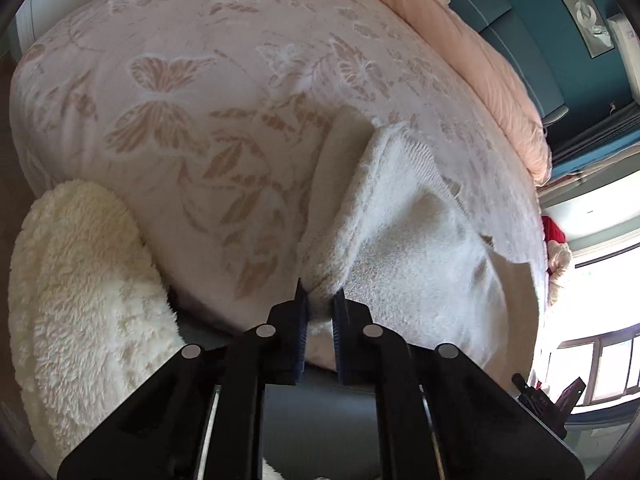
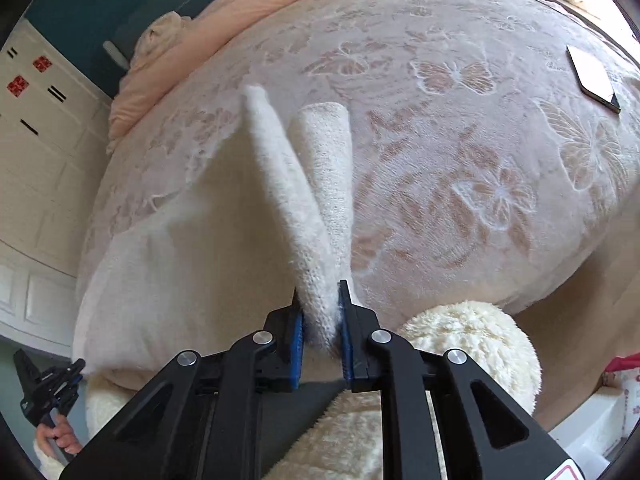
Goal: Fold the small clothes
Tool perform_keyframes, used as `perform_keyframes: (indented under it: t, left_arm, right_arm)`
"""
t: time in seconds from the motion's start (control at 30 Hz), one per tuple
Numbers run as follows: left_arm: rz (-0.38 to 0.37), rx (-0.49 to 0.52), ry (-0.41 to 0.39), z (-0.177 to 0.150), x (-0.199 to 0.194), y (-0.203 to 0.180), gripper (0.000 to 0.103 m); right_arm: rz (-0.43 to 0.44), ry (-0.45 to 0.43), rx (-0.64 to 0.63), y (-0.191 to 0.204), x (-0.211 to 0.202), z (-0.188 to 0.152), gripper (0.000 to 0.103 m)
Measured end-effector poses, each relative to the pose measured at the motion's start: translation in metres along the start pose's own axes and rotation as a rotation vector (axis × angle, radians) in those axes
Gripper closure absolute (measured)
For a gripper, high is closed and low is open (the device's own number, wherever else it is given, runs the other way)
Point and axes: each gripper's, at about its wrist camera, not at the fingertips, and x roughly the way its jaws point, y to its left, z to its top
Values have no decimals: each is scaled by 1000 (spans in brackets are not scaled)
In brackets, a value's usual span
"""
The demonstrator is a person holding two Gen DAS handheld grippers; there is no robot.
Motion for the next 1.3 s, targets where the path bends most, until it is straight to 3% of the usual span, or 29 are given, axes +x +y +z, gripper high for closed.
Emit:
perform_keyframes:
  t: [0.07, 0.1, 0.17, 0.23, 0.27, 0.3, 0.33, 0.37, 0.4, 0.47, 0.5, 0.53, 0.57, 0.6, 0.63, 0.7, 0.77, 0.8, 0.9, 0.97, 1.03, 1.1, 1.17, 1.23, 1.3]
  left_arm:
    - [51, 17, 29, -6, 24, 7, 92]
    - [66, 14, 40, -7, 31, 9, 91]
    - [66, 12, 11, -3, 25, 5, 86]
    - [46, 37, -33, 7, 8, -5, 81]
    - [45, 62, -69, 13, -2, -12, 74]
    - [42, 85, -109, 20, -10, -19, 68]
    - [39, 105, -141, 30, -13, -27, 54]
    - [34, 122, -161, 40, -14, -36, 45]
    - [33, 129, -172, 50, -11, -44, 43]
    - [9, 140, -155, 69, 8, -57, 33]
    - [18, 135, -137, 75, 24, -61, 33]
    - [35, 130, -100, 79, 42, -62, 34]
    - [58, 120, -53, 82, 63, -61, 48]
    - [83, 103, -12, 80, 79, -56, 62]
    - [112, 91, 11, 79, 88, -53, 85]
    - [101, 82, -32, 71, 84, -46, 87]
    - [124, 102, -37, 69, 85, -41, 88]
    - [122, 111, -29, 69, 89, -39, 88]
    - [144, 127, -23, 72, 94, -43, 87]
    - [165, 139, -16, 75, 90, -48, 87]
    - [150, 134, -46, 73, 69, -56, 88]
    - [94, 155, -114, 67, 43, -73, 89]
    - [37, 224, -133, 57, 35, -102, 87]
    - [-3, 297, -88, 48, 50, -130, 84]
    - [17, 345, -15, 36, 82, -148, 82]
  right_arm:
    - [-88, 65, 7, -20, 27, -8, 89]
    - [-67, 80, 51, -31, 34, -12, 83]
    - [-21, 47, 144, -39, 19, -8, 78]
    - [-52, -22, 128, -32, -3, -1, 70]
    - [-69, -50, 92, -24, -12, 5, 67]
    - [-76, -75, 49, -15, -18, 12, 56]
    - [-76, -93, 14, -6, -20, 20, 42]
    - [-70, -105, -15, 3, -18, 28, 37]
    - [-64, -98, -42, 11, -10, 37, 31]
    - [-64, -61, -82, 22, 18, 55, 31]
    - [-92, -48, -86, 27, 35, 61, 31]
    - [-121, -26, -87, 29, 51, 64, 38]
    - [-131, -1, -81, 30, 62, 65, 49]
    - [-136, 13, -67, 34, 68, 66, 78]
    - [-130, 0, -52, 37, 63, 65, 87]
    - [-61, -77, -40, 41, 39, 64, 89]
    - [-63, -123, -36, 36, 24, 63, 89]
    - [-72, -115, -36, 29, 29, 64, 89]
    - [-128, 27, -14, -2, 77, 65, 77]
    - [-128, -8, 35, 1, 63, 69, 75]
    - [-176, -111, 15, 25, 29, 68, 66]
    - [-121, -184, -83, 64, 5, 59, 67]
    - [-30, -135, -203, 110, 11, 49, 70]
    - [74, -66, -297, 158, 33, 34, 79]
    - [122, -3, -362, 198, 64, 20, 81]
